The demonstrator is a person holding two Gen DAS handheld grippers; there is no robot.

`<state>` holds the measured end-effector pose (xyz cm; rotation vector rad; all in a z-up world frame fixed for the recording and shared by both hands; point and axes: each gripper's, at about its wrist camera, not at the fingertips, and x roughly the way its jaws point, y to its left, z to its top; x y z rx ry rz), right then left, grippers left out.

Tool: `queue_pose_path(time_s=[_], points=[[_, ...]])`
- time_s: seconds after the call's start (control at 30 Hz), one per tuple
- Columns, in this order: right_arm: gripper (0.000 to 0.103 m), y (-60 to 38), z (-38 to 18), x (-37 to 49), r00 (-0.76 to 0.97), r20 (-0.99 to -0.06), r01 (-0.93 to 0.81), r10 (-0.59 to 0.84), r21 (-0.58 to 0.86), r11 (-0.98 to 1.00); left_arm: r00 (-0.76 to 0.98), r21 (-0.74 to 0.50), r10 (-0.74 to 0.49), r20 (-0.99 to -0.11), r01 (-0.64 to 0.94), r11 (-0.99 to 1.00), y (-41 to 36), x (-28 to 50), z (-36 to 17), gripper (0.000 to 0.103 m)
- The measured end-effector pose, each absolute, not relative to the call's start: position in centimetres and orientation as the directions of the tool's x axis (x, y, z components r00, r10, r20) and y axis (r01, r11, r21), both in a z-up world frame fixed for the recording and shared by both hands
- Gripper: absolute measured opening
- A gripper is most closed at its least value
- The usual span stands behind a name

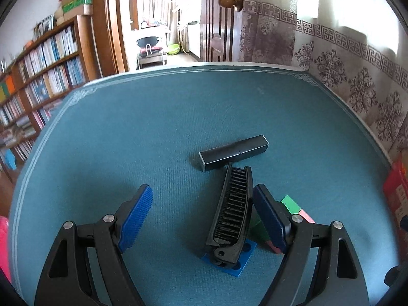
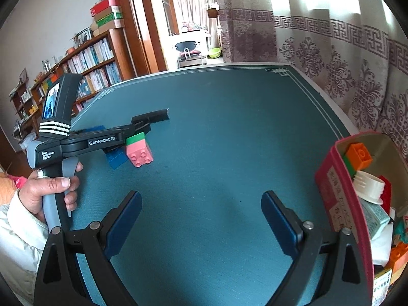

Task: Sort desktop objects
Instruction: 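Grasp the black comb with the left gripper while the right gripper grasps the green-pink Lego brick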

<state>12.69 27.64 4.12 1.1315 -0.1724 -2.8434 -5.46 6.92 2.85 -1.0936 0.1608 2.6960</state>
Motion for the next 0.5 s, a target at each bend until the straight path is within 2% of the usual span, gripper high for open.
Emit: queue_pose_path(time_s=[0.17,0.5], points=[[0.096,27.1,3.8,12.3,-0.715,-0.689,0.038,-0.120,0.133,-0.990,-0.714,0.065,0.117,-0.690,-0.222,-0.973,6.3,-5.4,3.1,0.084],[0.096,27.0,3.3,11.9,-0.697,-0.705,0.027,-0.134,0.160,-0.987,-0.679,-0.106,0.188,-0.709,-0.161,-0.981,2.8,-6.6,2.9,0.084]])
